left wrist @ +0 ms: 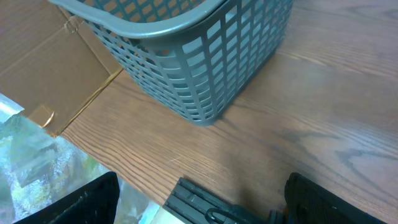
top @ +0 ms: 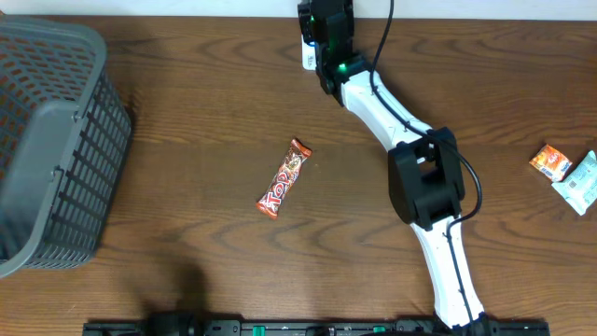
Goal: Scan the item barcode
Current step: 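Move the bottle rightward past the scanner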
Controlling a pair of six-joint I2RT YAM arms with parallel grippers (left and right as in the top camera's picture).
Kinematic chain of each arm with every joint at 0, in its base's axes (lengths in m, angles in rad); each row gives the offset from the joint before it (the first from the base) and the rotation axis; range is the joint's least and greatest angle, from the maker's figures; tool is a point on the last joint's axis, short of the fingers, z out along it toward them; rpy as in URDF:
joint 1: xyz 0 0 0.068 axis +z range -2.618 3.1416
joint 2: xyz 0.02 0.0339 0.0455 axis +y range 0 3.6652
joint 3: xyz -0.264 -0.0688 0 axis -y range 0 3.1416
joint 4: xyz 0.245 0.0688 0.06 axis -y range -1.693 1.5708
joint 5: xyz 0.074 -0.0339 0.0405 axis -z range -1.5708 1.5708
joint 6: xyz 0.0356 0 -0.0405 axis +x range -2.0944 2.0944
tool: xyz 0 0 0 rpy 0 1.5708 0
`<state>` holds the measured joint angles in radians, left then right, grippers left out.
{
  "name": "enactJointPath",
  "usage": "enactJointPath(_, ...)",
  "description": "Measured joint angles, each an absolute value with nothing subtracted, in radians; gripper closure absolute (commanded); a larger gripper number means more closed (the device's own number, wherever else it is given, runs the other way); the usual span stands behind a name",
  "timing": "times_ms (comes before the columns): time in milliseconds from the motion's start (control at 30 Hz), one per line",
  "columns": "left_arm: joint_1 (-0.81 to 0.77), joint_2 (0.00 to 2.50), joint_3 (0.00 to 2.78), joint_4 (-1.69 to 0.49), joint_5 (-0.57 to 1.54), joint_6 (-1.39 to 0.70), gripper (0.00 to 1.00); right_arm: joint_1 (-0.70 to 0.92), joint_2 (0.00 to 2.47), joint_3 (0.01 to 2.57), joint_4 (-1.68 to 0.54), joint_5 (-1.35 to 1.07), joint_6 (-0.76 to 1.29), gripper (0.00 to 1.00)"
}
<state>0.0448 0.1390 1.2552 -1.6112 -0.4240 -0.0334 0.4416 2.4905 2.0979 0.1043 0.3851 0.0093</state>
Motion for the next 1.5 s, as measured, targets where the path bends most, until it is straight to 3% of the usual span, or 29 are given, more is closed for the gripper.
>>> enactJointPath(500, 0.045, 0.139, 1.255, -1.611, -0.424, -0.033, 0.14, 0.442, 2.517, 2.095, 0.077, 0.4, -0.039, 0.54)
enactJointPath(967, 0.045, 0.139, 1.255, -1.611, -0.424, -0.033, 0.14, 0.482, 2.516, 2.095, 0.019, 0.716, -0.332, 0.57)
enactJointPath(1267, 0.045, 0.139, 1.255, -1.611, -0.424, -0.033, 0.14, 0.405, 2.478, 2.098, -0.32, 0.977, -0.433, 0.54)
enactJointPath(1500, 0.045, 0.139, 1.255, -1.611, -0.424, -0.033, 0.14, 0.197, 2.473, 2.099, -0.696, 1.056, -0.283, 0.53)
